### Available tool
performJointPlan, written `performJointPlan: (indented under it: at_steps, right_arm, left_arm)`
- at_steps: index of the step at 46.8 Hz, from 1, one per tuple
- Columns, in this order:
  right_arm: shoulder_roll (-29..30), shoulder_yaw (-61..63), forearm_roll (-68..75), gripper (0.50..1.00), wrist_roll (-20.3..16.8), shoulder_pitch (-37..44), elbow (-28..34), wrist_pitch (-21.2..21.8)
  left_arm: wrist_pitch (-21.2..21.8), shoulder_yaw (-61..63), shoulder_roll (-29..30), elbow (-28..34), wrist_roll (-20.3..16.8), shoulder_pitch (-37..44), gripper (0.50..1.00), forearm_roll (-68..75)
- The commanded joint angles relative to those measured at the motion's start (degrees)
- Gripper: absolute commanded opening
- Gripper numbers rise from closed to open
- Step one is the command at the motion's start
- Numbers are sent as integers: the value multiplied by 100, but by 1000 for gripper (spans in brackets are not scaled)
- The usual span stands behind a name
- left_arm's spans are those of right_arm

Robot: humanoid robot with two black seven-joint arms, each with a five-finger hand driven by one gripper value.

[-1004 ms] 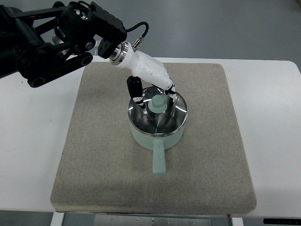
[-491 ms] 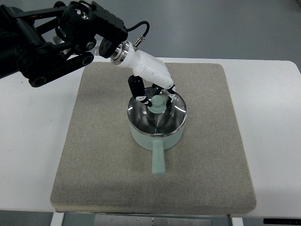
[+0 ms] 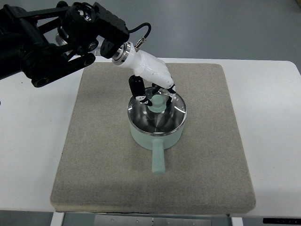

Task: Place lid left of pot with left hand
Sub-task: 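Close the left hand fingers around the green lid knob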

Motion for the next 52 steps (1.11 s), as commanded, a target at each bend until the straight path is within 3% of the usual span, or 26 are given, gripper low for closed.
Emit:
performJointPlan:
  at_steps: [1,52]
  right_arm:
    - [0,0,0,921,0,0,0,0]
    - [0,0,0,921,0,0,0,0]
  left_arm:
    - [-2,12,0,7,3,-11,500,1]
    - [7,-102,-9,7,3,-178,500,-69]
